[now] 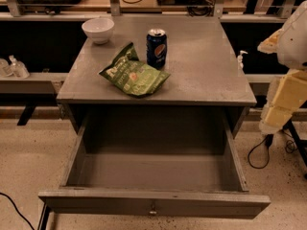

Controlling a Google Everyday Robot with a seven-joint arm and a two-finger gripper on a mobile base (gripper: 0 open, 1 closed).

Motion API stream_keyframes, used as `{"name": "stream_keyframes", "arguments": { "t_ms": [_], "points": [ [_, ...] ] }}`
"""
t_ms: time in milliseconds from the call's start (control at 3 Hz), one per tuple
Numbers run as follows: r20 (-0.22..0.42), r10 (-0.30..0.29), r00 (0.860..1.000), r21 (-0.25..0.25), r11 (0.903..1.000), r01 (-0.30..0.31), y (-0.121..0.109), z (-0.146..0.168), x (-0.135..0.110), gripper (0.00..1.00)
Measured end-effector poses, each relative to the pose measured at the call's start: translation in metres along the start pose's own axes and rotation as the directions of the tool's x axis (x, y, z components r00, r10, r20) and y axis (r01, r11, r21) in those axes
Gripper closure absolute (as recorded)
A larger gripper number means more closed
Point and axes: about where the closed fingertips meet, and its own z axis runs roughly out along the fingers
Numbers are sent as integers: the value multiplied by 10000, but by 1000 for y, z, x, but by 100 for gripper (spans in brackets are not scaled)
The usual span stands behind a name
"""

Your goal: Place green jalapeno chip bag into top drawer

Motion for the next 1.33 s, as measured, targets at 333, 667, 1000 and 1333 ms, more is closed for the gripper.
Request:
{"name": "stream_keyframes", "arguments": {
  "t_ms": [333, 667, 1000, 1333],
  "points": [
    [-6, -15, 10000, 29, 10000, 15, 0, 0, -1, 0],
    [72, -931, 9956, -40, 9956, 932, -4, 16, -39, 0],
    [74, -2703, 9628, 134, 9627, 2701, -19, 28, -109, 0],
    [8, -4282, 9037, 343, 9031, 4279, -35, 39, -186, 0]
  ]
}}
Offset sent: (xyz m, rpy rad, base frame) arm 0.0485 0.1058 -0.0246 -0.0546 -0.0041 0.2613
